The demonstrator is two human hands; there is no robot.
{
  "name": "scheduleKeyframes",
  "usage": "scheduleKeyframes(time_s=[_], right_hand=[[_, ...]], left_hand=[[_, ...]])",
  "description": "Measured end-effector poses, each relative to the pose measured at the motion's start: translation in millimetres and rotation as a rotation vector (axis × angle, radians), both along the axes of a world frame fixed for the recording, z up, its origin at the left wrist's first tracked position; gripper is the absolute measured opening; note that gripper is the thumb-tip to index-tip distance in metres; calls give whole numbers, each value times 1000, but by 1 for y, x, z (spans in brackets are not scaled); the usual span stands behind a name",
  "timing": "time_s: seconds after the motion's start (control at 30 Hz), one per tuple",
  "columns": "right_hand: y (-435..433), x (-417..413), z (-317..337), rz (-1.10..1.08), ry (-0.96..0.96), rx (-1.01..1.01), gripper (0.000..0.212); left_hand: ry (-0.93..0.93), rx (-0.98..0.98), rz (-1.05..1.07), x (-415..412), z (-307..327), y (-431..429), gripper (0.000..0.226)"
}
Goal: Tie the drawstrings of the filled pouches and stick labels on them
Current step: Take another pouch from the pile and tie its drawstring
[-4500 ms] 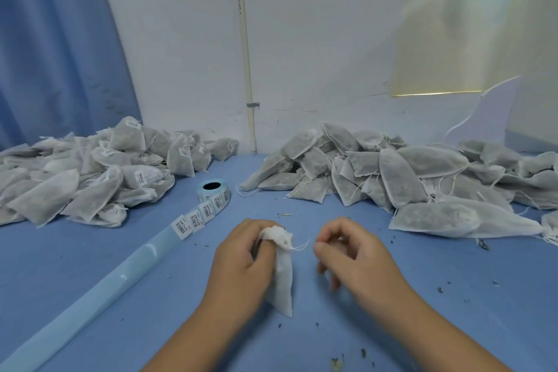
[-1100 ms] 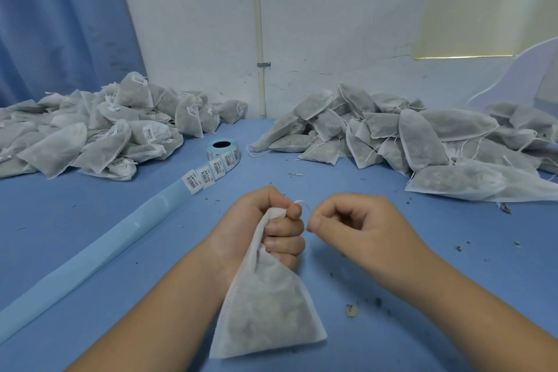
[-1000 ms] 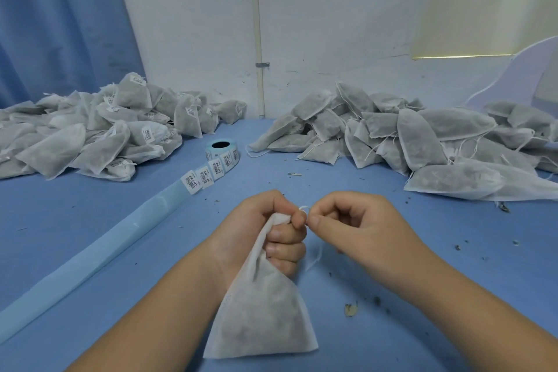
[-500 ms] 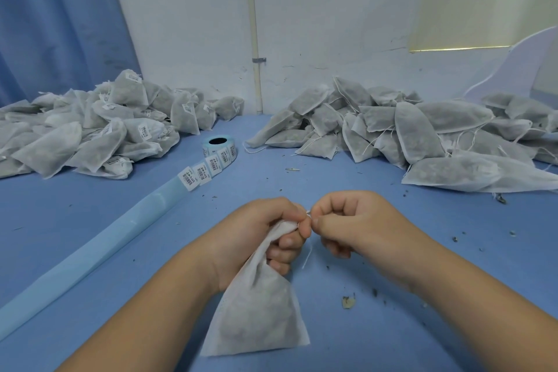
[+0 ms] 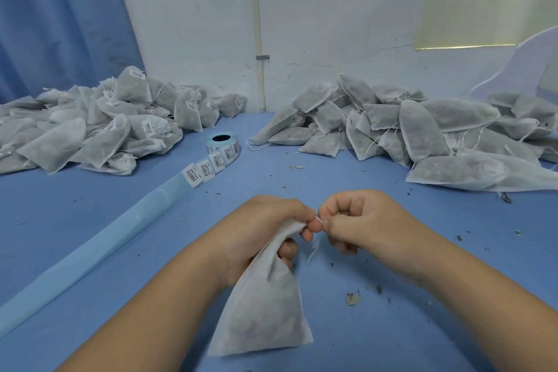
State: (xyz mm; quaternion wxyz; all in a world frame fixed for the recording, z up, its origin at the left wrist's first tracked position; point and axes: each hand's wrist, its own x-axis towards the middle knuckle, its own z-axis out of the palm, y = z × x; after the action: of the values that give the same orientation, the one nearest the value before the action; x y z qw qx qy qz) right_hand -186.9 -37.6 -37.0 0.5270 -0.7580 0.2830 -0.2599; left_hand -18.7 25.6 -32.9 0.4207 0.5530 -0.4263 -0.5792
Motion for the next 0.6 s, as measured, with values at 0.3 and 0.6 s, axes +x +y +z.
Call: scheduleKeyframes(time_s=[0.3,0.6], right_hand=[[-8,-5,-2,-21,-10,-34,9],[-11,-8,2,25,-18,-50,10]], left_hand=[[-115,-81,114,-9,5,4,19],[-288,-212,172,-17,7,8,15]])
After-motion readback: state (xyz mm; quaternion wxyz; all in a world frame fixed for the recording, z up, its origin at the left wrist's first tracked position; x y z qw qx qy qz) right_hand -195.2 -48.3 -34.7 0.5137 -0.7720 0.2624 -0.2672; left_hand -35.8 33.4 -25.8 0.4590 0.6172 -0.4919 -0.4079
